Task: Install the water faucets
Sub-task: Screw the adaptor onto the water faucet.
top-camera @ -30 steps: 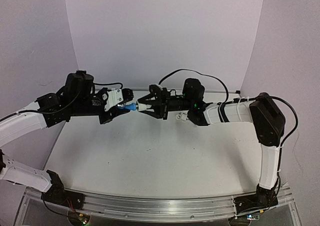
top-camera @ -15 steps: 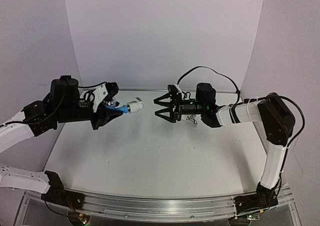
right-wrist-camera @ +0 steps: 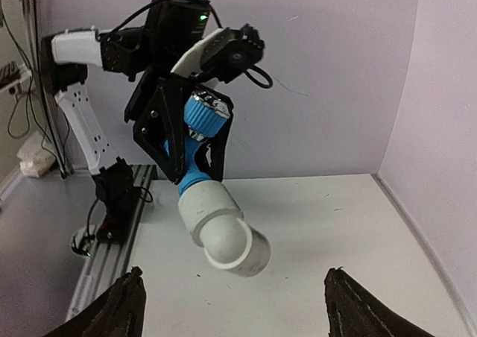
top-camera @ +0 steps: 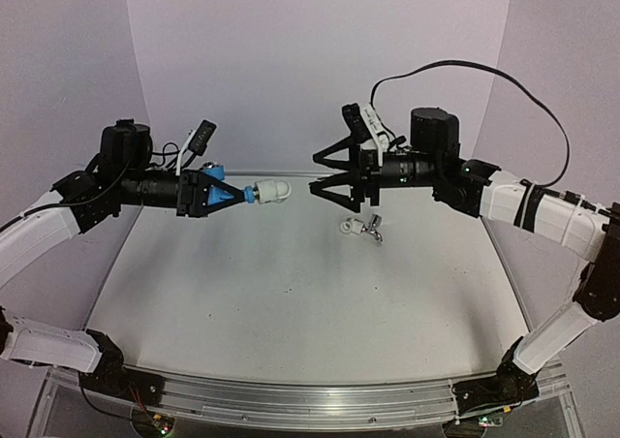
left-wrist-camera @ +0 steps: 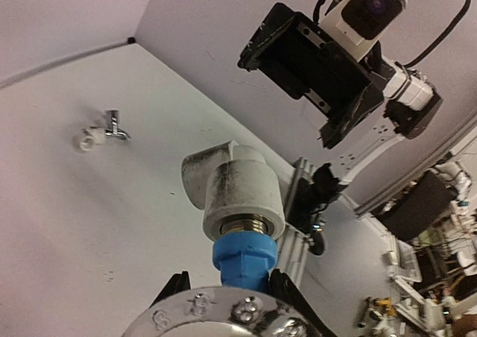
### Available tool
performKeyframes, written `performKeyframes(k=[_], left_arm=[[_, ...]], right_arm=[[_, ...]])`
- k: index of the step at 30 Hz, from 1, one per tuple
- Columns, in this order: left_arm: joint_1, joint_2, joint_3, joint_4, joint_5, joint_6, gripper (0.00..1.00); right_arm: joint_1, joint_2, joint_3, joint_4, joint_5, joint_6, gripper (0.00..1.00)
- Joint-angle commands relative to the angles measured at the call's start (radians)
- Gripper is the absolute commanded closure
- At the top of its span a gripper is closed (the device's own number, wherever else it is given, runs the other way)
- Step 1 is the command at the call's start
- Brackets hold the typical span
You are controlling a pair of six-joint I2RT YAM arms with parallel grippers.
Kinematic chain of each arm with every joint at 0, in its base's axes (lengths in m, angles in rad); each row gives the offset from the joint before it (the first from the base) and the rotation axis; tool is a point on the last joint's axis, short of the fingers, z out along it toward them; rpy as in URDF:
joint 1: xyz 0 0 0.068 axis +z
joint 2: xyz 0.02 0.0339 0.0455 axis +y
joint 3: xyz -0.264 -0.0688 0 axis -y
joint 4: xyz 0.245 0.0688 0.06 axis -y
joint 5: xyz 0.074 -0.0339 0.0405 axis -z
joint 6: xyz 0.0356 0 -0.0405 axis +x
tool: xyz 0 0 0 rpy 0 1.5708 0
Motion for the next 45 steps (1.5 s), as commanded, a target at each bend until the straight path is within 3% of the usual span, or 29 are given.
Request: performKeyframes(k=[1,6,16,23,26,30,34,37,38,39,40,42,45], left_arm=[[0.004,0.063,0.065,0.124,0.241,-0.173,1.00],[0.004,0.110,0.072,0.150,0.297,-0.221,1.00],[0.003,0.121,0.072,0.186,0.307,-0.234,1.00],[0.003,0.122,0.079,0.186,0.293,-0.168,1.00],[0.003,0.109,0.087,0.134,0.217,-0.021,1.00],[-0.007,0.063,0.054,0.079,0.088,0.325,1.00],[-0.016,0.007,0.005,0.045,-0.132,0.733,1.00],[-0.017,-0.020,-0.007,0.045,-0.285,0.900,1.00],[-0.017,-0.022,-0.003,0.045,-0.307,0.924,1.00],[-0.017,-0.026,0.001,0.045,-0.312,0.942,1.00],[-0.017,-0.030,0.003,0.045,-0.307,0.952,1.00],[-0.016,-0.035,0.006,0.045,-0.261,0.923,1.00],[-0.016,-0.013,0.020,0.045,-0.176,0.790,1.00]], right_arm=[[0.057,0.034,0.068,-0.114,0.015,-0.325,0.19],[0.103,0.047,0.084,-0.114,0.096,-0.425,0.26],[0.116,0.111,0.119,-0.114,0.039,-0.400,0.52],[0.116,0.160,0.175,-0.109,-0.055,-0.237,0.89],[0.116,0.191,0.199,-0.092,-0.104,-0.073,1.00],[0.097,0.287,0.272,-0.043,-0.175,0.356,1.00],[0.053,0.415,0.333,0.075,-0.312,0.980,1.00],[0.033,0.457,0.301,0.210,-0.359,1.352,1.00],[0.026,0.456,0.258,0.344,-0.358,1.451,1.00],[0.022,0.453,0.227,0.444,-0.348,1.570,0.94],[0.017,0.453,0.195,0.533,-0.337,1.662,0.83],[0.014,0.447,0.184,0.639,-0.336,1.693,0.69],[-0.006,0.394,0.171,0.520,-0.303,1.484,0.55]])
